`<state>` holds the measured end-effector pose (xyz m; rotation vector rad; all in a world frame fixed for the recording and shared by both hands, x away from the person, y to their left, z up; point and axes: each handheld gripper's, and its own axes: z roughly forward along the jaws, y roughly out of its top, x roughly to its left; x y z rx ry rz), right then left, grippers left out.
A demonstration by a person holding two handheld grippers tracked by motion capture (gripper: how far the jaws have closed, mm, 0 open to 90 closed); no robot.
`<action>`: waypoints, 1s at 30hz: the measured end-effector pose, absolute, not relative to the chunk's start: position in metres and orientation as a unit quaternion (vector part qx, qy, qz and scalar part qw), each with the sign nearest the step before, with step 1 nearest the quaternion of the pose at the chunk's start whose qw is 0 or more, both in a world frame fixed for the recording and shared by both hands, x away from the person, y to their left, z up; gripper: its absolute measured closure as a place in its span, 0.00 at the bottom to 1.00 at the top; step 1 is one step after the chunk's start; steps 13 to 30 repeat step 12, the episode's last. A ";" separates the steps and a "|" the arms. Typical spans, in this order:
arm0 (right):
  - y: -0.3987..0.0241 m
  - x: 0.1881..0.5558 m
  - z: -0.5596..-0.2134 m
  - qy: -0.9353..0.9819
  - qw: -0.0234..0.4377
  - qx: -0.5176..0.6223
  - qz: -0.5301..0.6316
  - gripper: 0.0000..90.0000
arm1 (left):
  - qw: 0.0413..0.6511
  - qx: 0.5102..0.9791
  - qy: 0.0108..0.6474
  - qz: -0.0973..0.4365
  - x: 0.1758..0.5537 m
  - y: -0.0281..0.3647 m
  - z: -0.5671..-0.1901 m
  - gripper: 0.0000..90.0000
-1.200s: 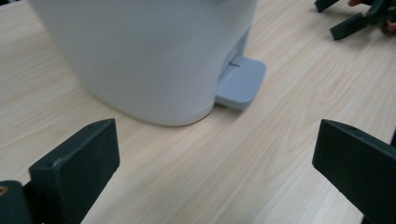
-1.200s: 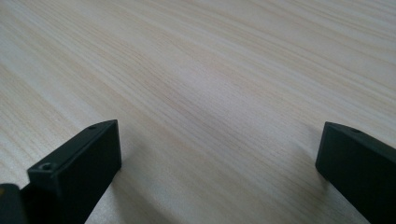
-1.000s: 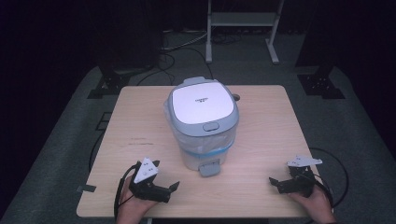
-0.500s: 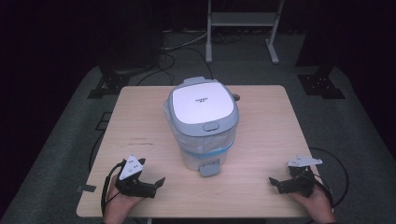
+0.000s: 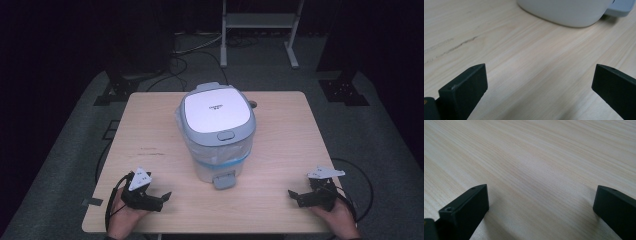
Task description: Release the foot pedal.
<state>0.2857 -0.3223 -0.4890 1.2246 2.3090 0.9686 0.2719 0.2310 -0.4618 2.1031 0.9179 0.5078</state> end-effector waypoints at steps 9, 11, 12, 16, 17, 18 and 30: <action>-0.322 0.286 -0.489 0.815 0.176 0.433 0.342 0.00 | 0.372 0.833 0.363 0.190 0.276 0.233 -0.472 0.00; -0.322 0.286 -0.489 0.815 0.176 0.433 0.342 0.00 | 0.373 0.832 0.364 0.190 0.276 0.233 -0.472 0.00; -0.322 0.286 -0.489 0.815 0.176 0.432 0.342 0.00 | 0.373 0.832 0.363 0.190 0.276 0.233 -0.472 0.00; -0.322 0.286 -0.489 0.815 0.176 0.432 0.342 0.00 | 0.373 0.832 0.363 0.190 0.276 0.233 -0.472 0.00; -0.322 0.286 -0.489 0.815 0.176 0.432 0.342 0.00 | 0.373 0.832 0.363 0.190 0.276 0.233 -0.472 0.00; -0.322 0.286 -0.489 0.815 0.176 0.432 0.342 0.00 | 0.373 0.832 0.363 0.190 0.276 0.233 -0.472 0.00; -0.322 0.286 -0.489 0.815 0.176 0.432 0.342 0.00 | 0.373 0.832 0.363 0.190 0.276 0.233 -0.472 0.00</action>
